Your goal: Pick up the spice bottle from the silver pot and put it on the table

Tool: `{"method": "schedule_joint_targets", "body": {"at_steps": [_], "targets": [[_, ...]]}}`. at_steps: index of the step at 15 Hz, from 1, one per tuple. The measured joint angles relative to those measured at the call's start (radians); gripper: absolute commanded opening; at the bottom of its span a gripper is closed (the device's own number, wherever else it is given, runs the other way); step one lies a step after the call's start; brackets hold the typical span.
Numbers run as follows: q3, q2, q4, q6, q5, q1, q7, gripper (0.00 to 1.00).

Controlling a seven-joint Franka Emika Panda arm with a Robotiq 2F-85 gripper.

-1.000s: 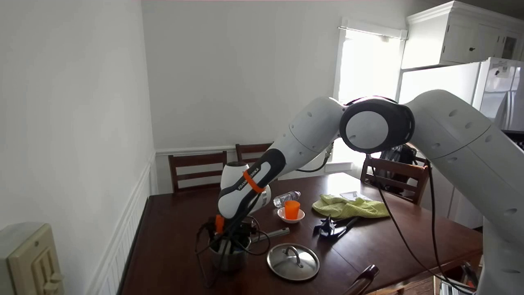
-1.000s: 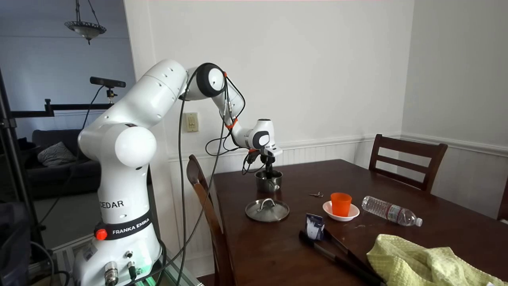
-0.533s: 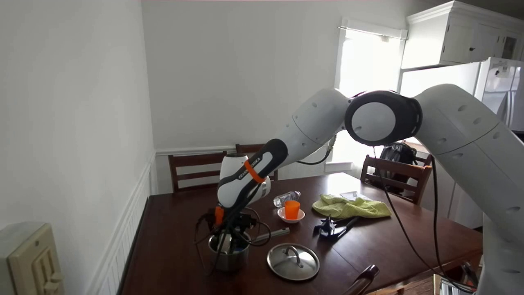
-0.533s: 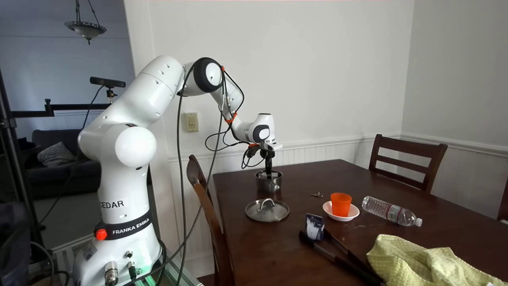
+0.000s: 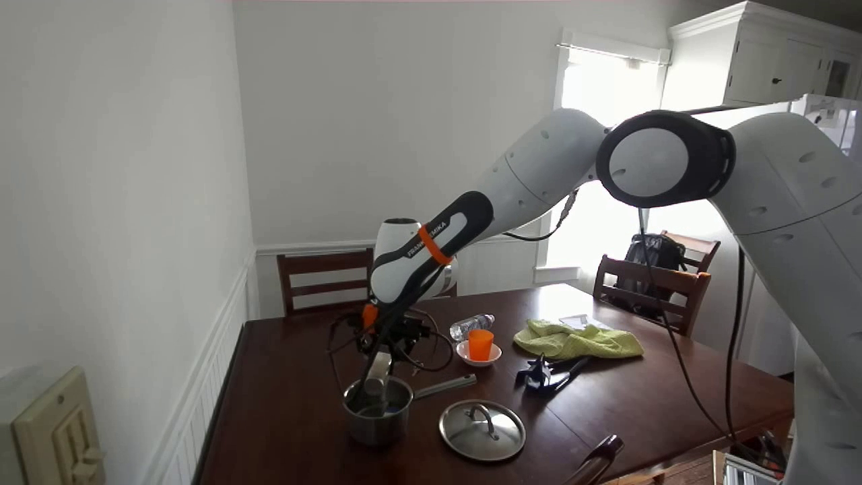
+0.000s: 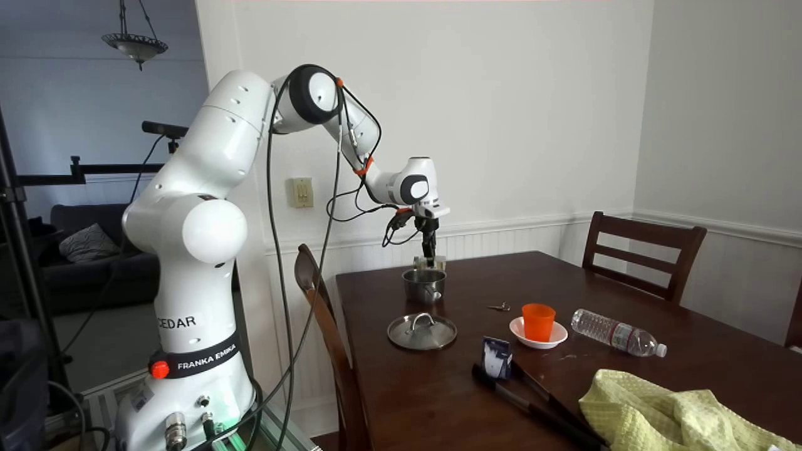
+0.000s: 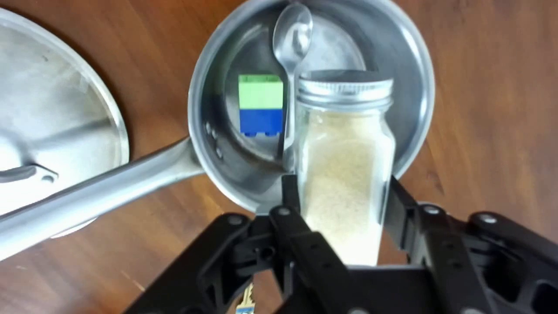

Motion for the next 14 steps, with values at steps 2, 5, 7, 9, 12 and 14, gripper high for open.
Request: {"method": "schedule_joint_targets", "body": {"at_steps": [2, 5, 7, 9, 12, 14], "targets": [[-0.047, -0.034, -0.037, 0.021, -0.004, -0.005, 0.062, 0.23], [-0.114, -0.071, -0.104, 0.046, -0.004, -0.04, 0.13, 0.23], [-0.152, -0.078, -0.142, 0.049, -0.004, -0.072, 0.174, 0.23], [-0.174, -0.072, -0.173, 0.049, -0.004, -0.103, 0.235, 0.23], [-0.182, -0.06, -0.202, 0.049, -0.003, -0.139, 0.335, 0.23], [-0.182, -0.047, -0.21, 0.047, -0.003, -0.151, 0.394, 0.23]]}}
